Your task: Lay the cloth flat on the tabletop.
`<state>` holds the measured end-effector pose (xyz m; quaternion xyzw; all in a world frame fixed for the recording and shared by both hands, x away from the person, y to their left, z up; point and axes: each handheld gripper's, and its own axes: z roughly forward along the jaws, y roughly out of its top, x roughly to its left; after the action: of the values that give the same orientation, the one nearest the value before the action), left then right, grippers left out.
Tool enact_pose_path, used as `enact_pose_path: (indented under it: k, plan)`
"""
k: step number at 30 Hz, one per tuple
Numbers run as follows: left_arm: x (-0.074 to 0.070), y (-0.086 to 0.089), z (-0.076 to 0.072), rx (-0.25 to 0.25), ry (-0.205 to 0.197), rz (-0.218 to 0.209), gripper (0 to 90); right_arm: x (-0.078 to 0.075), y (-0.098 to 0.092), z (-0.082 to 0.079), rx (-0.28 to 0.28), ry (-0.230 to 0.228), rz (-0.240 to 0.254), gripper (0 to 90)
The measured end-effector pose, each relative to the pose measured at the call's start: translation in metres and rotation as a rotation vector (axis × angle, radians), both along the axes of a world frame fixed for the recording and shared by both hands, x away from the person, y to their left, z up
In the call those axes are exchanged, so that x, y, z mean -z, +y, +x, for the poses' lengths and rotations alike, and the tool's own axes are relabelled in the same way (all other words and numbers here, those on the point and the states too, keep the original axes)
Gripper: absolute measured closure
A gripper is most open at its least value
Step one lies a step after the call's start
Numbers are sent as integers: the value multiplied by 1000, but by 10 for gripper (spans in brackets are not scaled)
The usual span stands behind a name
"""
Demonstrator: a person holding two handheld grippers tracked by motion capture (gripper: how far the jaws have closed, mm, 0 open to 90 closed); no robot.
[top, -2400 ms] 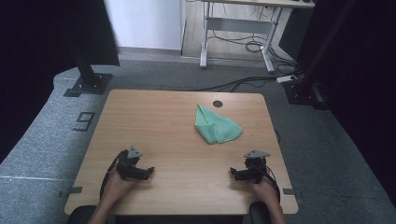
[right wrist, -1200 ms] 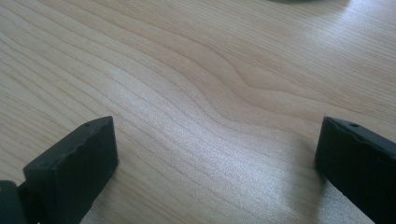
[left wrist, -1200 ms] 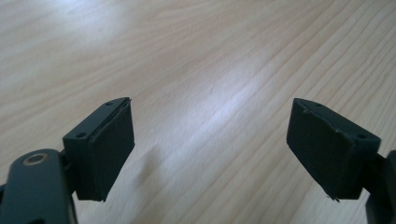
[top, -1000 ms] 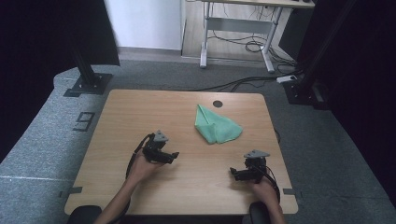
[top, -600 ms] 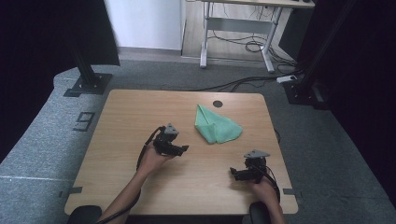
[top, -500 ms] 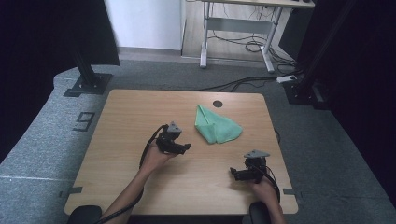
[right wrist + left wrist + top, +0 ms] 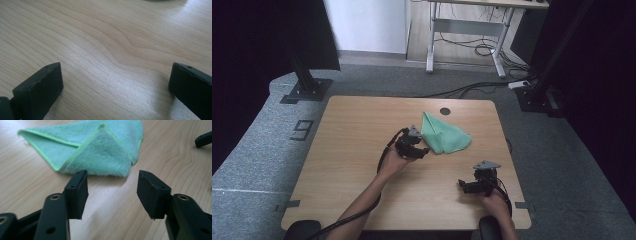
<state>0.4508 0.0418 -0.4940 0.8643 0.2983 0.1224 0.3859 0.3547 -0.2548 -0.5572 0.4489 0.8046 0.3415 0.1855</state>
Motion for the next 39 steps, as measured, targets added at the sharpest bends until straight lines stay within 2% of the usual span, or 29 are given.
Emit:
enact_pose_path:
  k: [6,13,17,20,23,27,30,34,39]
  plan:
    - [3,-17,8,15,-11,-7,480,0,0,0,-4,1,1,0]
    - [9,-34,18,20,5,-16,494,0,0,1,-8,0,1,0]
    - [16,-45,21,15,-6,11,497,0,0,1,-9,0,1,0]
    - [23,-50,24,5,7,28,532,0,0,1,-9,0,2,0]
    - [31,-56,27,3,10,82,546,0,0,1,-10,0,1,0]
    - [40,-58,31,-20,34,100,592,0,0,1,-13,1,1,0]
    - [43,-57,33,-20,69,67,673,0,0,1,-14,1,1,0]
    - [42,-56,31,-2,72,75,798,0,0,1,-14,1,1,0]
    - [43,-52,26,9,49,90,840,0,0,1,-15,-1,0,0]
